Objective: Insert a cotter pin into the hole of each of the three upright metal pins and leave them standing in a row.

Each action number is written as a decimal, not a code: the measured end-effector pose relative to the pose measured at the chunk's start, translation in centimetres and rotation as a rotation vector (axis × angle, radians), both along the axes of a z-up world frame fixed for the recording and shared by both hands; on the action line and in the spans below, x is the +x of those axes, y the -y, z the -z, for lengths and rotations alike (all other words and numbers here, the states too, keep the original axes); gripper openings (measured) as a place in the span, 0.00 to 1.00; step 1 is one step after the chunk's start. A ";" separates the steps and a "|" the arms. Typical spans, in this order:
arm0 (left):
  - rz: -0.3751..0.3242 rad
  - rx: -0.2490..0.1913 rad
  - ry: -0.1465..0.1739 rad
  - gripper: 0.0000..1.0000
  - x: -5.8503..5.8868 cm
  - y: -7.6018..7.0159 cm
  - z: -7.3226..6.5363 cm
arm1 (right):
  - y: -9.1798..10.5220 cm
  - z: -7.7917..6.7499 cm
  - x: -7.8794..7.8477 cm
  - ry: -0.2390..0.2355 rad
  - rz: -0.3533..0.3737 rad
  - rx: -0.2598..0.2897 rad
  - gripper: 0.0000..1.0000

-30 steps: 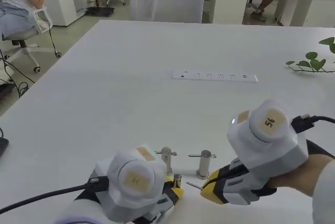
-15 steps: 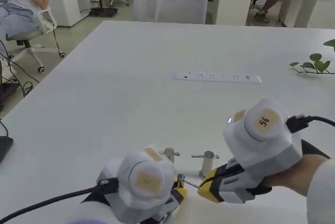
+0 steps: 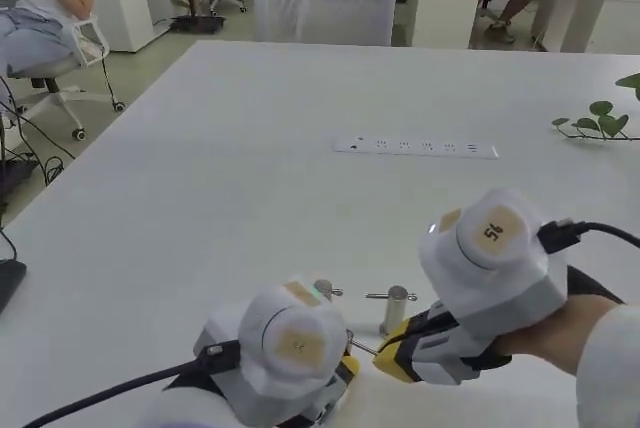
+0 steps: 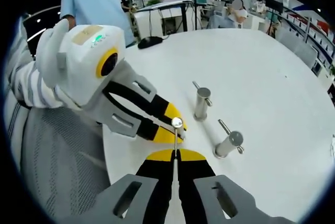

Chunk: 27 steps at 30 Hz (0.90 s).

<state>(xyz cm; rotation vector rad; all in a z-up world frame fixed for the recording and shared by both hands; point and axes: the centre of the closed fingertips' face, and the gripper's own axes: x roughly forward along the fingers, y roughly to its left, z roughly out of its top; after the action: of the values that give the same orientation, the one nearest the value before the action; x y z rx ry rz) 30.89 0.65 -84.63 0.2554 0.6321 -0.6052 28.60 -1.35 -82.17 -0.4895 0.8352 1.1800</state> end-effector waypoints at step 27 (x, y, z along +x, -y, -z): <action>0.121 0.017 -0.008 0.07 -1.0 -0.3 0.1 | 0.1 -0.1 0.1 0.076 -0.174 -0.025 0.02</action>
<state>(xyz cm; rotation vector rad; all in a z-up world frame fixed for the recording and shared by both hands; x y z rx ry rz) 29.86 0.92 -84.68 0.3090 0.6334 -0.7172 28.68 -1.41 -82.02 -0.6339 0.7536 1.3031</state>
